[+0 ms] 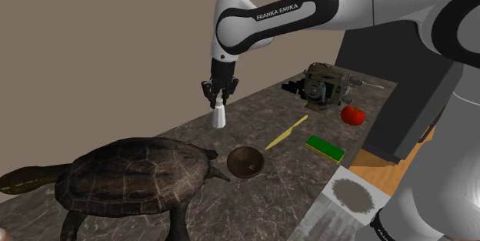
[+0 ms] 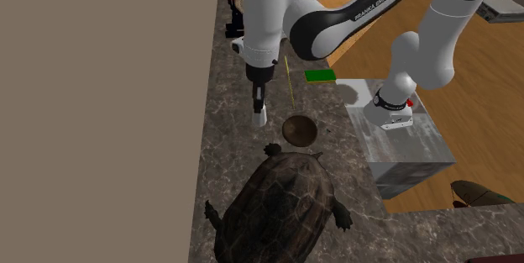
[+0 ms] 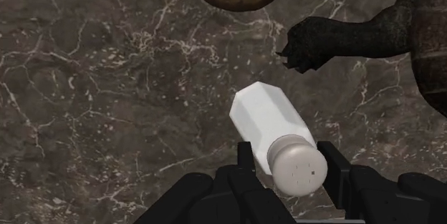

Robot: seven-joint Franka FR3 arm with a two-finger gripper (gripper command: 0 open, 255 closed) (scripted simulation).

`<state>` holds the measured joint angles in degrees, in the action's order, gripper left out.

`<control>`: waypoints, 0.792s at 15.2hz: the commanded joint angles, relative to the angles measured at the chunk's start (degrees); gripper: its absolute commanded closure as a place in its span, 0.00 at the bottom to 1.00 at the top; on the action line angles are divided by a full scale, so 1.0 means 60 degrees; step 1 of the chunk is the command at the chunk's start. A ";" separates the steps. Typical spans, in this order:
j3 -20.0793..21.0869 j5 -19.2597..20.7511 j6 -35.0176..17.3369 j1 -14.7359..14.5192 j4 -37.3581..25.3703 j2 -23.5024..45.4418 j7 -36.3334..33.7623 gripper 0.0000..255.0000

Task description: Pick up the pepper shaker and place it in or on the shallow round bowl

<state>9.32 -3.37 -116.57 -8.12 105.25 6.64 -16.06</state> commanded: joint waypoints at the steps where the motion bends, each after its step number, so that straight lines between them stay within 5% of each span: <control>1: 0.0002 -0.0003 0.0257 0.0000 -0.0196 -0.0060 -0.0015 1.00; 12: 0.0135 -0.0670 0.0533 -0.0214 0.3263 -0.3852 -0.0107 1.00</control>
<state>9.99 -6.91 -113.30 -9.13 122.21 -13.91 -16.56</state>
